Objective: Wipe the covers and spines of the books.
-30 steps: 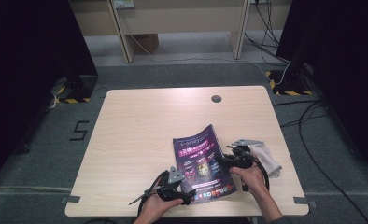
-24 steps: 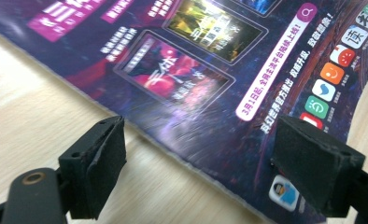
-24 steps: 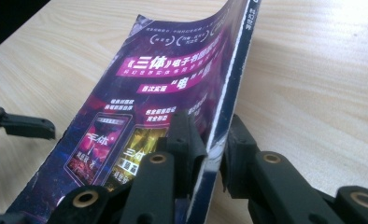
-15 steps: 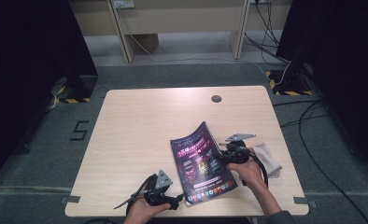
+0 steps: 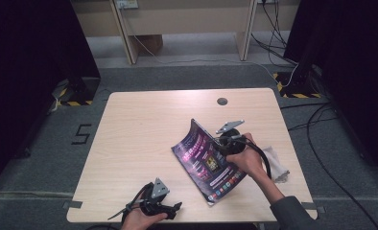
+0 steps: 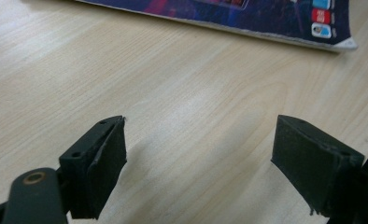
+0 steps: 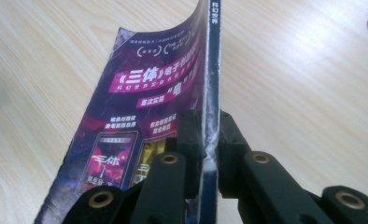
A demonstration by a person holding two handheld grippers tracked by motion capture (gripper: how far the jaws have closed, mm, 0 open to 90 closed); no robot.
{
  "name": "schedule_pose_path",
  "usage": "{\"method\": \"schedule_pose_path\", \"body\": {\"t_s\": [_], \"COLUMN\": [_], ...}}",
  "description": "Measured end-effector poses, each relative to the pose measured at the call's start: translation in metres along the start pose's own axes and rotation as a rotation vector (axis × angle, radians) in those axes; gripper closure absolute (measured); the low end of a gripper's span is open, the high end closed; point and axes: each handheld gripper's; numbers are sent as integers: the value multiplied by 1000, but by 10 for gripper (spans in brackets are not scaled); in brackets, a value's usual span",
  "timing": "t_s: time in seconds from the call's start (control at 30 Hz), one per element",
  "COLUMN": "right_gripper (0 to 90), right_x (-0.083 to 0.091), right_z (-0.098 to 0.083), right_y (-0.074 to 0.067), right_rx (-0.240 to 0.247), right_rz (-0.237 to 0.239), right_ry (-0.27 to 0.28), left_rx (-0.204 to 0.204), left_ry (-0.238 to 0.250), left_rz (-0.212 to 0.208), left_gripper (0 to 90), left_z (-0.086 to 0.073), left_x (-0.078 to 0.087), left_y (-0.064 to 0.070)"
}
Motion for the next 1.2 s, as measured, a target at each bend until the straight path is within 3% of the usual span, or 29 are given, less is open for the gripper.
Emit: {"method": "schedule_pose_path", "body": {"t_s": [0.33,0.47,0.73,0.87,0.97,1.2], "right_gripper": [839,839,839,837,837,836], "right_x": [17,28,37,34,31,25], "right_z": [40,52,64,60,55,48], "right_y": [-7,-8,-2,-6,-10,-28], "right_rx": [141,167,191,213,216,252], "right_rz": [-116,-153,-274,-269,-222,-175], "right_ry": [-97,-107,-132,-159,-147,-166], "left_rx": [-5,-9,-20,-24,-33,-20], "left_ry": [-5,-9,-14,-18,-20,-14], "left_rz": [-4,-3,-8,-7,-7,6], "left_gripper": [172,174,174,174,174,174], "left_z": [0,0,0,0,0,1], "left_x": [-1,-2,-4,-4,-4,-4], "left_y": [0,1,3,4,4,-2]}}
Point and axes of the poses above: each handheld gripper's, and its own axes: x roughly backward along the jaws, z roughly out of its top, y roughly to its right, and after that the axes turned 14 degrees about z, right-handed
